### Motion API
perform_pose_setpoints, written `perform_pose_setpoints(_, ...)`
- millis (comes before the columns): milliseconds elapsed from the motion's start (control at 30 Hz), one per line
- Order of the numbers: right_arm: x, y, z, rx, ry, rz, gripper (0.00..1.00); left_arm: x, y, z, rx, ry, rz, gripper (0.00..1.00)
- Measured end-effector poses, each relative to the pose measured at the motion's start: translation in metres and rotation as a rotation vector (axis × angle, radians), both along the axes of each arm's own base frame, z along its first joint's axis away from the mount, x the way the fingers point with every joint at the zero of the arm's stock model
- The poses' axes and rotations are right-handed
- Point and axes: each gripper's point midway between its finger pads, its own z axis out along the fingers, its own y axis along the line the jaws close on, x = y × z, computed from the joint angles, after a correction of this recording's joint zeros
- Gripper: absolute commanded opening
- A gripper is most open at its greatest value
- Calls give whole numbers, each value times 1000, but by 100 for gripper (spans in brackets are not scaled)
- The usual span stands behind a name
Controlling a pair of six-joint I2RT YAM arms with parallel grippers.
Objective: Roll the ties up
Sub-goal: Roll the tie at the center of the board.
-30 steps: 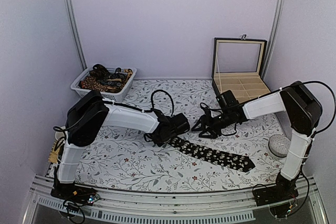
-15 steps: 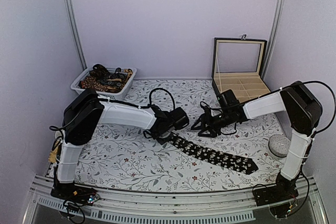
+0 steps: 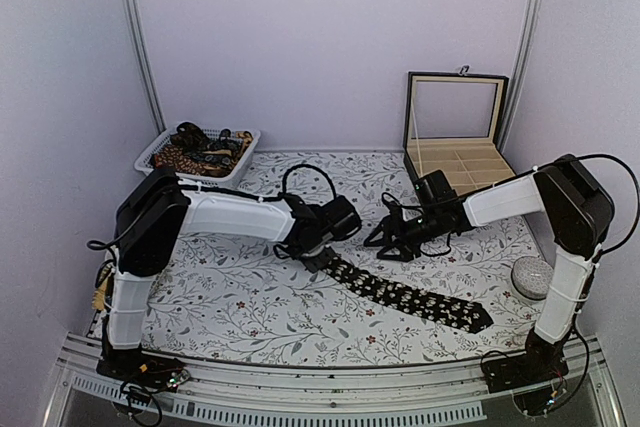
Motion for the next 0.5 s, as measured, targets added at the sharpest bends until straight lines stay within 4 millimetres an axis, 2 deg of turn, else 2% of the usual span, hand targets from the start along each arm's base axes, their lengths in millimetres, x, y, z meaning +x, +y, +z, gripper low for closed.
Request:
perform_pose_setpoints(400,0,0,0,2,1,1,56,6,0,16,-30,-17,8,53)
perform_pose_setpoints(500,0,0,1,3,2,1,56,6,-1,20,-47,-15,6,58)
